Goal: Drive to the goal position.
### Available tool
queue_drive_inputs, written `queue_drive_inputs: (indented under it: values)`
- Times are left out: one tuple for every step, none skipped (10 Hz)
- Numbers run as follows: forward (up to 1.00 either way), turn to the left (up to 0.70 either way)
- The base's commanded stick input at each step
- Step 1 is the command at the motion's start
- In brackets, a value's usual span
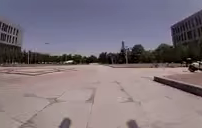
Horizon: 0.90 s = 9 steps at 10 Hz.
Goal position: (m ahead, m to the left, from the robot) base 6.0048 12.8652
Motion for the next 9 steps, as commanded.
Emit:
queue_drive_inputs:
  values:
    - [1.0, 0.0]
    - [1.0, 0.0]
    - [1.0, 0.0]
    - [1.0, 0.0]
    - [1.0, 0.0]
    - [1.0, 0.0]
    - [1.0, 0.0]
    - [1.0, 0.0]
    - [1.0, 0.0]
